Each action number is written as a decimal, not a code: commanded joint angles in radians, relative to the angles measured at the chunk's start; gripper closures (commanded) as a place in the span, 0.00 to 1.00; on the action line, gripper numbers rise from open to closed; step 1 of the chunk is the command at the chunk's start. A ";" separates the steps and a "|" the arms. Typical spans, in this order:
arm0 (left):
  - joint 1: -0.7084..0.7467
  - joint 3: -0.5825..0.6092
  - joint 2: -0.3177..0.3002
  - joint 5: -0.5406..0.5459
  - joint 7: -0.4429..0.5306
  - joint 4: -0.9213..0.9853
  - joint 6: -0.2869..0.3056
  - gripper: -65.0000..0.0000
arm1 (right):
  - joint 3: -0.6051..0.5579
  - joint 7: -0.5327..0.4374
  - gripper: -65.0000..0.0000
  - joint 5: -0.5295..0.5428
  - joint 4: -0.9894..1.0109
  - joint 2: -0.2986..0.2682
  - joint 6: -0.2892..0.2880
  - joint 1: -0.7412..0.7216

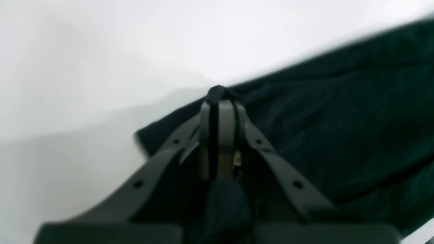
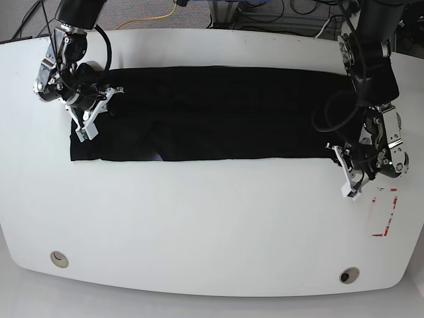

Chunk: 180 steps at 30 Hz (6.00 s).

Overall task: Layout the t-shirt on the table in an organized manner, then fold the t-shirt properly
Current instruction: 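Move the left gripper to the folded shirt's side edge and grasp, then close the left gripper on the black shirt's end edge, then lift the shirt end with the left gripper and fold it toward the right gripper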

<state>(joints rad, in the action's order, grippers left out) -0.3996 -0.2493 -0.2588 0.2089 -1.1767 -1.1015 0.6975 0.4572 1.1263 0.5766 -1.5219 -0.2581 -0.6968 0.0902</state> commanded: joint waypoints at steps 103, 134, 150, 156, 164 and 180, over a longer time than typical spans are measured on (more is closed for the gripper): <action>0.328 -0.140 -0.141 0.458 -0.093 -0.160 0.001 0.38 | 0.005 -0.013 0.90 0.009 -0.010 -0.011 -0.001 -0.007; 0.341 -0.157 -0.138 0.541 -0.220 -0.454 0.001 0.97 | 0.005 -0.013 0.90 0.009 -0.010 -0.010 -0.001 -0.008; 0.281 0.075 -0.038 0.705 -0.220 -0.581 0.001 0.97 | 0.004 -0.013 0.90 0.009 -0.010 0.003 -0.001 -0.011; 0.264 0.077 0.051 0.702 -0.220 -0.575 0.001 0.97 | 0.004 -0.013 0.90 0.009 -0.010 0.003 -0.001 -0.007; 0.244 0.077 0.186 0.699 -0.220 -0.566 0.001 0.96 | 0.004 -0.013 0.90 0.009 -0.010 0.003 -0.001 -0.007; 0.205 0.077 0.356 0.611 -0.220 -0.457 0.001 0.96 | 0.004 -0.013 0.90 0.009 -0.010 0.004 -0.001 -0.013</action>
<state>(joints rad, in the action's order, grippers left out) -0.1642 -0.1730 0.0841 0.8104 -1.4143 -1.5440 0.6968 0.4580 1.1217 0.5800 -1.5211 -0.2409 -0.6968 0.0872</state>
